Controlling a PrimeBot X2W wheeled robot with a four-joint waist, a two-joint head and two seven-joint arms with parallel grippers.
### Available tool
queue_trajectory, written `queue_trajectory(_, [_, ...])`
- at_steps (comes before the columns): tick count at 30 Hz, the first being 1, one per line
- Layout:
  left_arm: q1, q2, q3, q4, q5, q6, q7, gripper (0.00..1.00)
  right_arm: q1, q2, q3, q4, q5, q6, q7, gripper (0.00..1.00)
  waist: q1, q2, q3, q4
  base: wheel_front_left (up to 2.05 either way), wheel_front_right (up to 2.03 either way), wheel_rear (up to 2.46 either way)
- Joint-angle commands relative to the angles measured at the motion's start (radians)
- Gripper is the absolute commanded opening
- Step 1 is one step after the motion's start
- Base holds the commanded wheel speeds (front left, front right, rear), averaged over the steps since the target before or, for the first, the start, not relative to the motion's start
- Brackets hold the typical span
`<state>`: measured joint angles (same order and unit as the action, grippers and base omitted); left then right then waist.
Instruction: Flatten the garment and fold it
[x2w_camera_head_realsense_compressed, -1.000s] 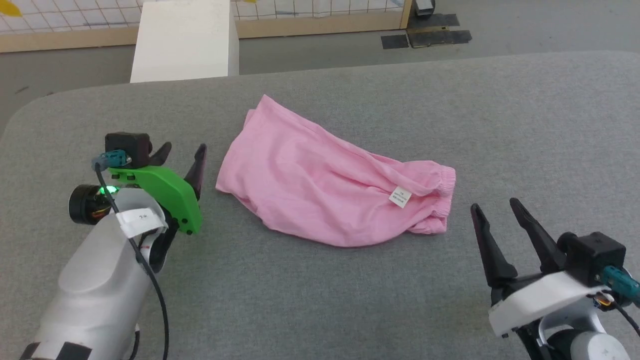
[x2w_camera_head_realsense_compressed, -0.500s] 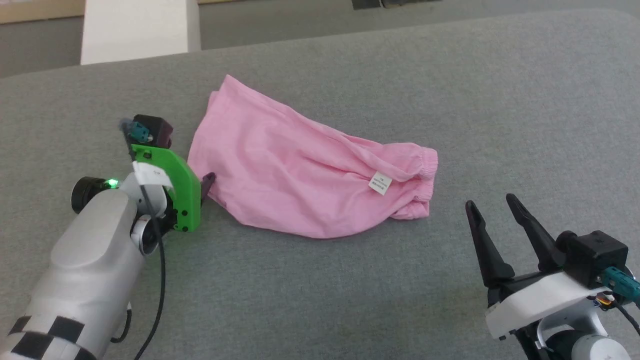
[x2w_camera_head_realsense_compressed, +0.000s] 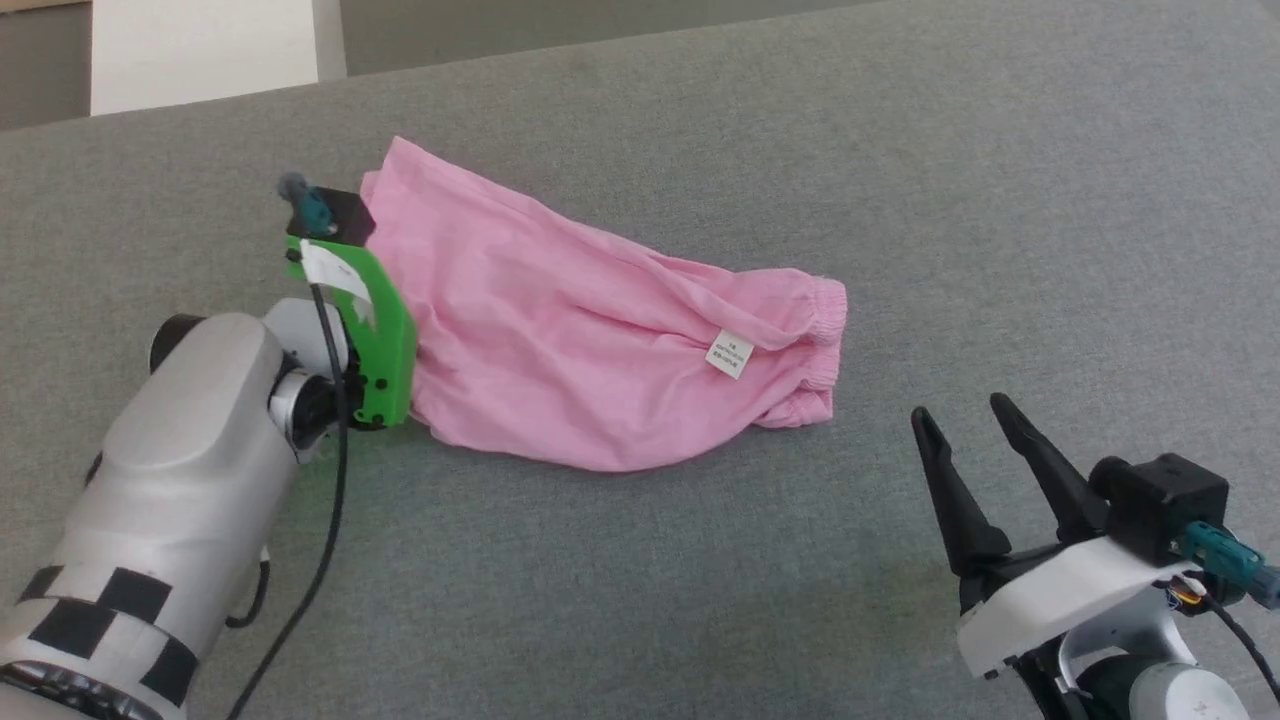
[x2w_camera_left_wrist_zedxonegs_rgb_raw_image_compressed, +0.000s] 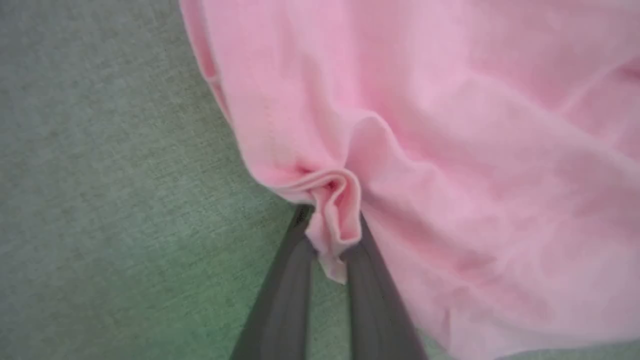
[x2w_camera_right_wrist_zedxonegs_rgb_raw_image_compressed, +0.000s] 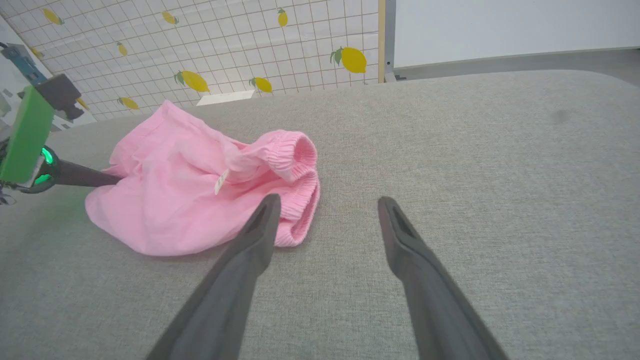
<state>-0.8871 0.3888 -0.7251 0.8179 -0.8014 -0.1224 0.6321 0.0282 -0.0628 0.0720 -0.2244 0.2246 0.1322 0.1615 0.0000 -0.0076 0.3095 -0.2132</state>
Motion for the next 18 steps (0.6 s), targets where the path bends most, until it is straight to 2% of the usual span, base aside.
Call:
queue_trajectory(1, [0.101, -0.034, -0.039, 0.019, -0.016, -0.008, 0.002, 0.00, -0.022, -0.005, 0.006, 0.009, 0.016, -0.002, 0.013, 1.00, 0.0000, 0.0076, 0.000, 0.001, 0.00, 0.00, 0.00])
queue_trajectory(4, [0.103, -0.019, -0.016, 0.003, -0.015, -0.006, -0.100, 0.00, -0.037, -0.021, 0.016, 0.029, 0.047, -0.002, 0.052, 1.00, 0.0000, 0.0076, -0.006, 0.009, 0.00, 0.00, 0.00])
queue_trajectory(11, [0.134, -0.005, 0.035, -0.096, 0.005, 0.038, -0.334, 0.00, -0.108, -0.079, 0.032, 0.103, 0.143, -0.002, 0.204, 1.00, 0.0000, 0.0076, -0.030, 0.059, 0.00, 0.00, 0.00])
queue_trajectory(18, [0.173, 0.009, 0.035, -0.250, 0.022, 0.062, -0.399, 0.00, -0.214, -0.135, 0.065, 0.178, 0.217, -0.002, 0.329, 1.00, 0.0000, 0.0076, -0.023, 0.117, 0.00, 0.00, 0.00])
